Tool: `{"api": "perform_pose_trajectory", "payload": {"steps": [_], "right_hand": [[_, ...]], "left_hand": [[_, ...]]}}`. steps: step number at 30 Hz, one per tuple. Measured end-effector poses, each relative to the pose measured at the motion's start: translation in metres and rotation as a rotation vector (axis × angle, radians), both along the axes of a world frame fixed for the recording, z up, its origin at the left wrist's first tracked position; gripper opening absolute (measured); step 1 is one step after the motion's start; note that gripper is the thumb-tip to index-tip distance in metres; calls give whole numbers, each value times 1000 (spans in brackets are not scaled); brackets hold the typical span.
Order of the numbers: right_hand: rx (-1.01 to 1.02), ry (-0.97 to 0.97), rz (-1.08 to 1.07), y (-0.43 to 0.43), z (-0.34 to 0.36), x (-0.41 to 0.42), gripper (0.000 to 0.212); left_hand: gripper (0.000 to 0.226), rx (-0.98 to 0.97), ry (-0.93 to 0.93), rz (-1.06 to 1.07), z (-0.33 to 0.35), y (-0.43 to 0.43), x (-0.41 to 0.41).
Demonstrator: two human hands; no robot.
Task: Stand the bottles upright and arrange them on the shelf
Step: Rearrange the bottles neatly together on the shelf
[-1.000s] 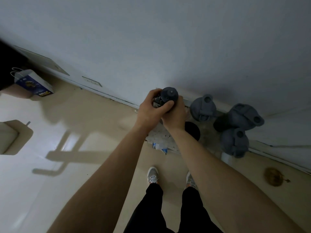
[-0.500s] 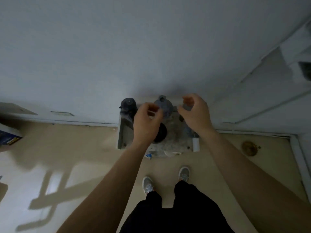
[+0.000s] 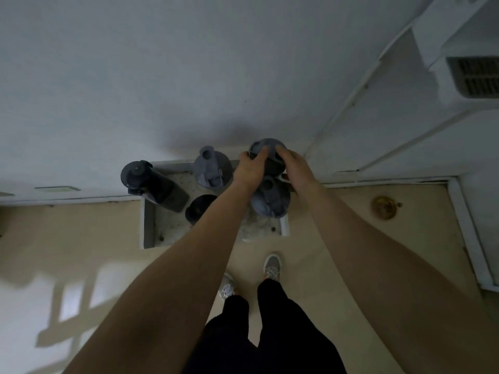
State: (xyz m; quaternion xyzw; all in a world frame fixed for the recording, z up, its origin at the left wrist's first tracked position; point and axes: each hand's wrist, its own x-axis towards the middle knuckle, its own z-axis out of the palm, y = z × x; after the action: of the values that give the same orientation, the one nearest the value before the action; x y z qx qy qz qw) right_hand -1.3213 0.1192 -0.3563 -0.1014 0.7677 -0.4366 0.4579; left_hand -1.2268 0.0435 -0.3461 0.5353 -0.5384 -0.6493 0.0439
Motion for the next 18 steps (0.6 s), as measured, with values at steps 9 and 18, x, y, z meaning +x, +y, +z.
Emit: {"api": "perform_pose_trajectory", "payload": {"steps": [9, 18], "right_hand": [[-63, 68, -55, 2, -10, 3, 76], [-112, -303, -406, 24, 1, 35, 54]], "left_hand": [[65, 79, 114, 67, -22, -1, 8], [84, 215, 129, 143, -23, 34, 32]]}}
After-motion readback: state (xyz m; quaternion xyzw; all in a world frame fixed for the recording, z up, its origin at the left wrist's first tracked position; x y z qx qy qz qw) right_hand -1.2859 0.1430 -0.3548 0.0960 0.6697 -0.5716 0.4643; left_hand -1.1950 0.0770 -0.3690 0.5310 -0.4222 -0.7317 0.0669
